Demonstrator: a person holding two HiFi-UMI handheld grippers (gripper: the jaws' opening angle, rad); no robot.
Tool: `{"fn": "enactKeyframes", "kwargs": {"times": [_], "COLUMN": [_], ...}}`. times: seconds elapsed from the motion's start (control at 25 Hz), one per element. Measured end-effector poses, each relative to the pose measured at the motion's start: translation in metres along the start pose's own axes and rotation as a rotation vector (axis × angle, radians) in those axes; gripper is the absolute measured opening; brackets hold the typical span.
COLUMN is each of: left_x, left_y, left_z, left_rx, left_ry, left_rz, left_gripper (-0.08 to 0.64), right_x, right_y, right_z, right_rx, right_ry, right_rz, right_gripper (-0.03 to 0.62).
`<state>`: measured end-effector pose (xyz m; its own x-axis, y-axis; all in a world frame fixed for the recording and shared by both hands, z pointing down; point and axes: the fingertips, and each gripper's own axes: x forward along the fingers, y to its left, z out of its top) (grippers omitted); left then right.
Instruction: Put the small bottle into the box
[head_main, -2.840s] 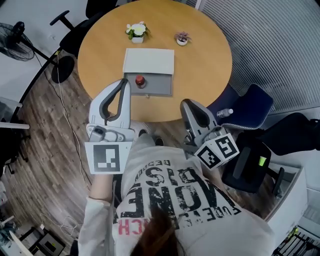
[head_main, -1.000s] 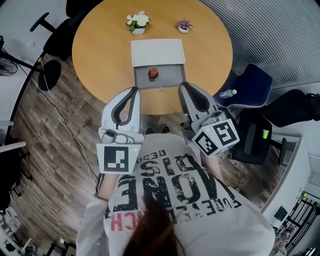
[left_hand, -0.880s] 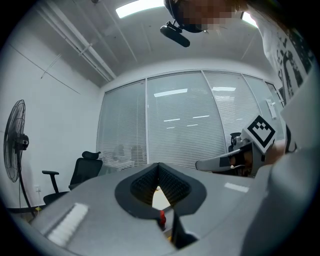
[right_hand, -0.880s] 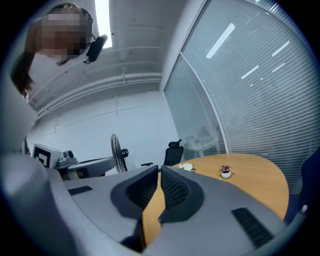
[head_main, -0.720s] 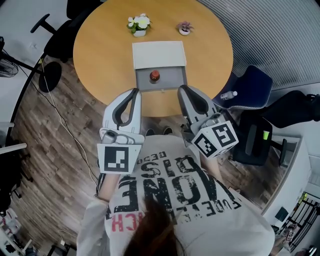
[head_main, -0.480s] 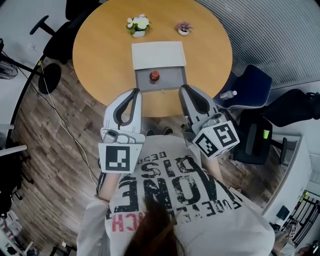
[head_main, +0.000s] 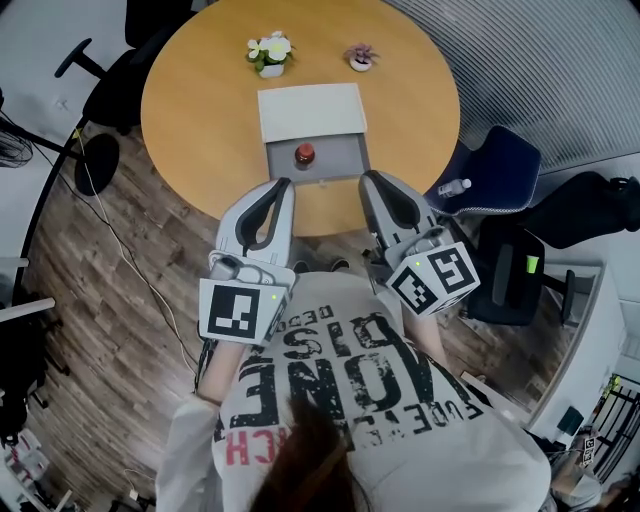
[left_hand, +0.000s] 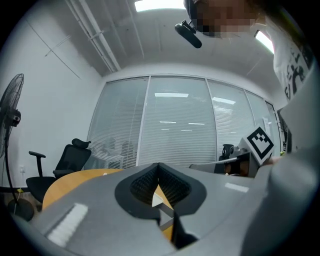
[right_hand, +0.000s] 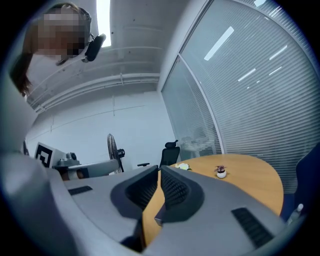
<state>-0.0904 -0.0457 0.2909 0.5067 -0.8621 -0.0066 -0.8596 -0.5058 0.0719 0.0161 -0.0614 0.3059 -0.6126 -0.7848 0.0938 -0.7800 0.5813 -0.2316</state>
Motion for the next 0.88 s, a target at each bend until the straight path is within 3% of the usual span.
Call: {"fn": "enactKeyframes", "kwargs": {"times": [0.88], "left_x": [0.0039], "left_y": [-0.0024], "left_z": [0.0049], "left_rx": [0.0], "left_ry": [-0.024], "left_rz": [-0.044], "left_gripper": [0.011], "right_x": [0.0004], "right_y": [0.0022], "right_z": [0.0022], "right_rx": [-0.024], "right_ry": [-0.002], "right_rz": [-0.006], "right_gripper": [0.023]}}
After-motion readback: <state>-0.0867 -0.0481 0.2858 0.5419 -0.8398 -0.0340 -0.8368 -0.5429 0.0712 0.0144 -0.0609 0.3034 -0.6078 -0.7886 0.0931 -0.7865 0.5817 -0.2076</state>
